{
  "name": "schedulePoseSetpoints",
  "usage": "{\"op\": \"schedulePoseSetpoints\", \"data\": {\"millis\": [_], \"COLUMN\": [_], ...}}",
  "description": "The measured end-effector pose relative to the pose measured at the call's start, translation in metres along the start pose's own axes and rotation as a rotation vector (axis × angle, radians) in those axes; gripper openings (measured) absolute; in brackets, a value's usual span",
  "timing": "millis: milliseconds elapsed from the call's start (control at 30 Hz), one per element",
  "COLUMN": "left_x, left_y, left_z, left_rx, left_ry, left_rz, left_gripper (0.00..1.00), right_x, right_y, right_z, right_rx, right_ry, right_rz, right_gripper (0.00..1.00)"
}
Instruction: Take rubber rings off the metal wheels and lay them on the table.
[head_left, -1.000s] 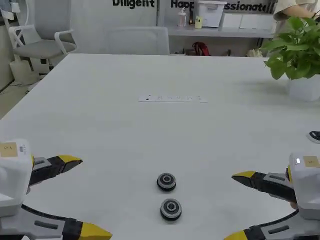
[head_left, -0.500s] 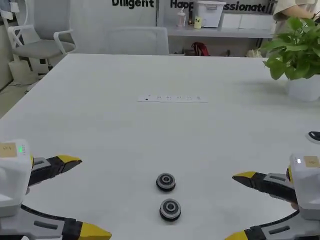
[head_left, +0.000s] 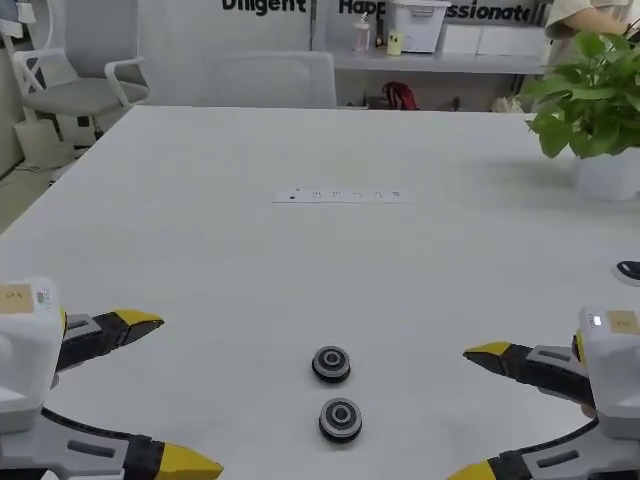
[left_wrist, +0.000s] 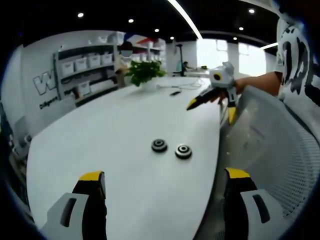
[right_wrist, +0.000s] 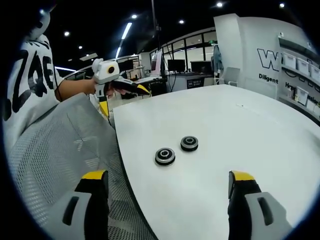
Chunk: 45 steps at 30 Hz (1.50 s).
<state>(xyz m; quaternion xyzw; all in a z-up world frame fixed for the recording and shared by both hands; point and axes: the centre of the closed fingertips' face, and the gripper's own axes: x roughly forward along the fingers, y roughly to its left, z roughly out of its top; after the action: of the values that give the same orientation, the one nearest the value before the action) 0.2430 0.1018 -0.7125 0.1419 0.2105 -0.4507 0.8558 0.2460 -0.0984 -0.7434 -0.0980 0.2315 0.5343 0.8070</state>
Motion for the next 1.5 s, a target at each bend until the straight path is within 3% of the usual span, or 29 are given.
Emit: {"op": "schedulePoseSetpoints", "data": {"millis": [867, 1167, 1500], "left_x": [0.009, 0.013, 0.023], "left_y": [0.001, 0.006, 0.001], "left_z": [0.002, 0.004, 0.004], "left_rx": [0.008, 0.006, 0.013], "left_ry": [0.003, -0.006, 0.005], "left_rz": [-0.024, -0.025, -0.078], "left_gripper": [0.98, 0.97, 0.90], "right_x": [0.003, 0.007, 0.017], "right_y": [-0.006, -0.012, -0.012], "right_z": [-0.004, 0.000, 0.002], "right_rx": [-0.002, 0.007, -0.029], "right_ry": [0.017, -0.013, -0.009], "right_rz": [0.009, 0.014, 0.033], "right_gripper": [0.96, 0.93, 0.89]}}
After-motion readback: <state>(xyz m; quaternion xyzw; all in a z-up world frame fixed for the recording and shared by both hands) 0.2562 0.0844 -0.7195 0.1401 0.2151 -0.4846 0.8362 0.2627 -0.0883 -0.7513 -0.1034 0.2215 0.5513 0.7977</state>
